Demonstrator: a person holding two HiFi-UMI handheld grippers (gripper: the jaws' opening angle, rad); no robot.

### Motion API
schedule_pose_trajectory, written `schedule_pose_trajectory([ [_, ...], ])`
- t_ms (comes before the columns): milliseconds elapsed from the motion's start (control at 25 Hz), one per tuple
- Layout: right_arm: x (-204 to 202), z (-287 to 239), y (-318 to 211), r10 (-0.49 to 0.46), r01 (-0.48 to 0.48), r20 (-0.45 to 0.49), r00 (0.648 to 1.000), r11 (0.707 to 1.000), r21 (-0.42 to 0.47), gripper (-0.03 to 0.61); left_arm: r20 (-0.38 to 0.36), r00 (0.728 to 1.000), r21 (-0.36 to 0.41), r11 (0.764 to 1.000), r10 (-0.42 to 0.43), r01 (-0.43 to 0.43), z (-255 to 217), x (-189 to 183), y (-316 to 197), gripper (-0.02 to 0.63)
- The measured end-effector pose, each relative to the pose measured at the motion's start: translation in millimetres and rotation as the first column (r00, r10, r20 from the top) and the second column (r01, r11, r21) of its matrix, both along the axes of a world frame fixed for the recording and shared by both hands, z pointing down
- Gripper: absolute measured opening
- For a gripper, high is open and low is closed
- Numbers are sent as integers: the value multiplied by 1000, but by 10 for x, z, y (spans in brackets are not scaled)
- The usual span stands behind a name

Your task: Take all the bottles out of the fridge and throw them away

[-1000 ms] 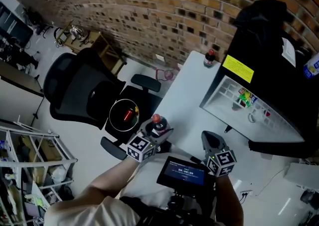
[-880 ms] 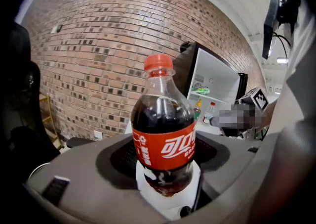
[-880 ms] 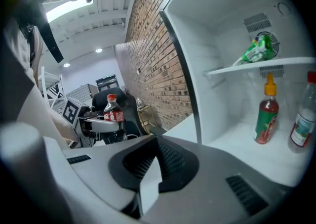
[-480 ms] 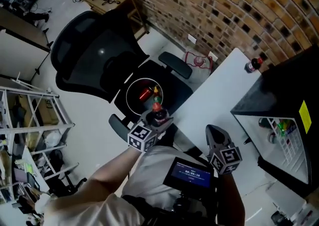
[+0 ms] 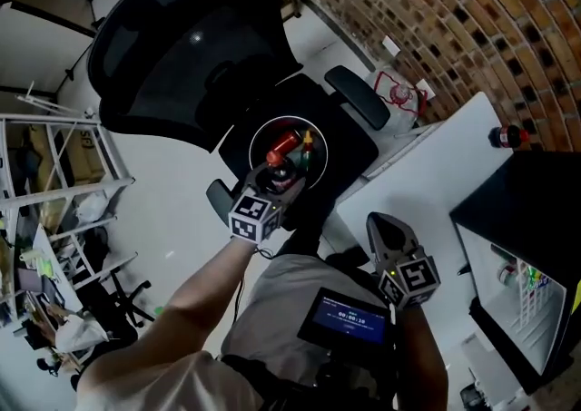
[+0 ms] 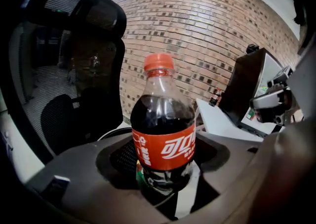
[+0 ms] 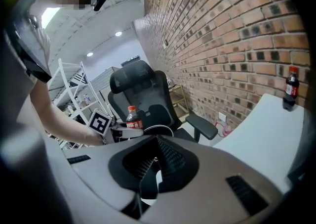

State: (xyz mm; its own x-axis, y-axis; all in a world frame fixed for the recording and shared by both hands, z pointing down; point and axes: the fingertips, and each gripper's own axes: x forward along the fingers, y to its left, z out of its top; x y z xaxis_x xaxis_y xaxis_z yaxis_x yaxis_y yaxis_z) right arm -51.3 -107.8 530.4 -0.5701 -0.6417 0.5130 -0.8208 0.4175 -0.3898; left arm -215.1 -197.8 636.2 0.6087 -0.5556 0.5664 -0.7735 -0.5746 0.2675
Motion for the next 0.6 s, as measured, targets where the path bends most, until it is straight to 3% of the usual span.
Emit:
schedule_pose_trajectory([
  [120, -101, 30, -87, -15, 15, 11, 1000, 1000, -19, 2, 61, 998, -27, 1000, 2, -1, 231, -61, -235, 316],
  [280, -172, 33, -188, -9, 10, 26, 1000, 999, -36, 2, 147, 989, -139, 990, -10, 30, 622, -74, -410, 316],
  [440, -176, 108, -315, 11, -10, 35, 999, 1000, -26, 2, 190, 981, -250, 964, -38, 86, 1050, -91, -447, 316],
  [600, -156, 202, -403, 20, -19, 41, 999, 1000, -20, 2, 244, 970, -359, 930, 7, 83, 1465, -72, -371, 316],
])
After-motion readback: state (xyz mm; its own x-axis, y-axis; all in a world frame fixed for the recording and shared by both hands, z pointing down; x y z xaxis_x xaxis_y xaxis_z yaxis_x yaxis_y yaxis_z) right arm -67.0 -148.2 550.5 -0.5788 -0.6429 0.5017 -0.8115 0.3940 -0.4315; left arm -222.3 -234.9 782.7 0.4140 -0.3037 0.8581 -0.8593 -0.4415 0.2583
